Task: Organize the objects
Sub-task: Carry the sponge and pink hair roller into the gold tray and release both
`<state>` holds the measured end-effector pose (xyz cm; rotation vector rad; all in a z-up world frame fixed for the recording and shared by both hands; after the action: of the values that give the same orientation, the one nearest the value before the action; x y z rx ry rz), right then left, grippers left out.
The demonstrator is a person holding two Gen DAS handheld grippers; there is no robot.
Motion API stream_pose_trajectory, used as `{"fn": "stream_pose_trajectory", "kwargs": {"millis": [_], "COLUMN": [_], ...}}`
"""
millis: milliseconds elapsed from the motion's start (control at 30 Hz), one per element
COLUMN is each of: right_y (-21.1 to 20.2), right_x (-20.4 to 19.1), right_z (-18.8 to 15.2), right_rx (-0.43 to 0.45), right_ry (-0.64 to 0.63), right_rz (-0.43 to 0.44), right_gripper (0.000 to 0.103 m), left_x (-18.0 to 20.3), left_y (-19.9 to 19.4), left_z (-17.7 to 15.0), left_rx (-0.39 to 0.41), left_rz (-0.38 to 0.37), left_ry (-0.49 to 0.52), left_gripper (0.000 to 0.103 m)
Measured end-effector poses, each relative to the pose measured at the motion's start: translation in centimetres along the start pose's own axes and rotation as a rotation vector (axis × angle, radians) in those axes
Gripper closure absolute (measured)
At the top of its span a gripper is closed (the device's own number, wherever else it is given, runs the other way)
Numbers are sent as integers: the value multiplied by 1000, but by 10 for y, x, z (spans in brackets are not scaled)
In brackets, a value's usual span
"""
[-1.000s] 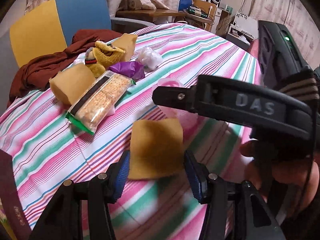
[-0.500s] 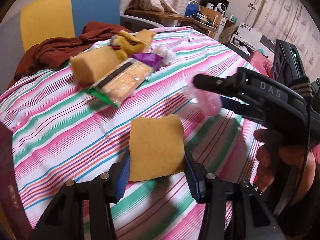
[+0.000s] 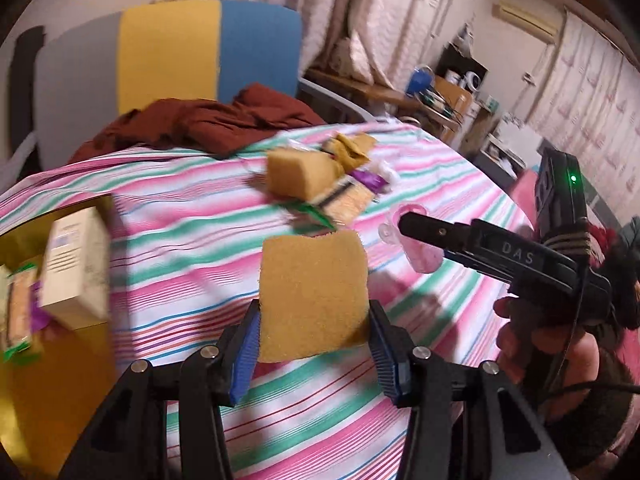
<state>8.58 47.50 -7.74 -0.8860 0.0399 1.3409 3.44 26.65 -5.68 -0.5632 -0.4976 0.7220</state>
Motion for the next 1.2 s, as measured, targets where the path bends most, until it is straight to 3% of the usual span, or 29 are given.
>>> {"fn": "stream_pose_trajectory", "kwargs": {"millis": [233,500,667,967,1133,1200], "right_y": [12,26,45,86,110,115], "right_x": [-70,-165,-225,-298,-316,-321], "right_z": [-16,-44,-72,-132,-144,-143], "right_rx": [-42,-107,-178,-327,-331,-329], "right_ry": [-127,-321,-445,-654,-683,-657], "right_rz": [76,197,262,289,265,287], "right_gripper": [30,30,30,30,29,23], "left_x": [-68,-162,-216,-277,-290,-293], "left_y": [-40,-97,-120,-115,-105,-103], "left_z": [-12,-37,-54,-69,-65,-63], "left_rx": [44,100,89,7,-18,-20], "left_rz": [99,280,390,485,493,499], "left_ry": [-109,-245,-316,-380,-371,-367], "left_gripper": [53,53,53,53,52,52]}}
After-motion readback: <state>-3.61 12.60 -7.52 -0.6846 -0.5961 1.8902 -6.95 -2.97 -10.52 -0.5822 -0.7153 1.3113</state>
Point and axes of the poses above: each gripper's, at about its wrist camera, not at the fingertips, and y roughly the way its jaws point, x to its right, z to its top, the point moved 4 cm from there along y, roughly the way its jaws point, and after that the axes turned 7 degrees about x, right-handed, at the moved point
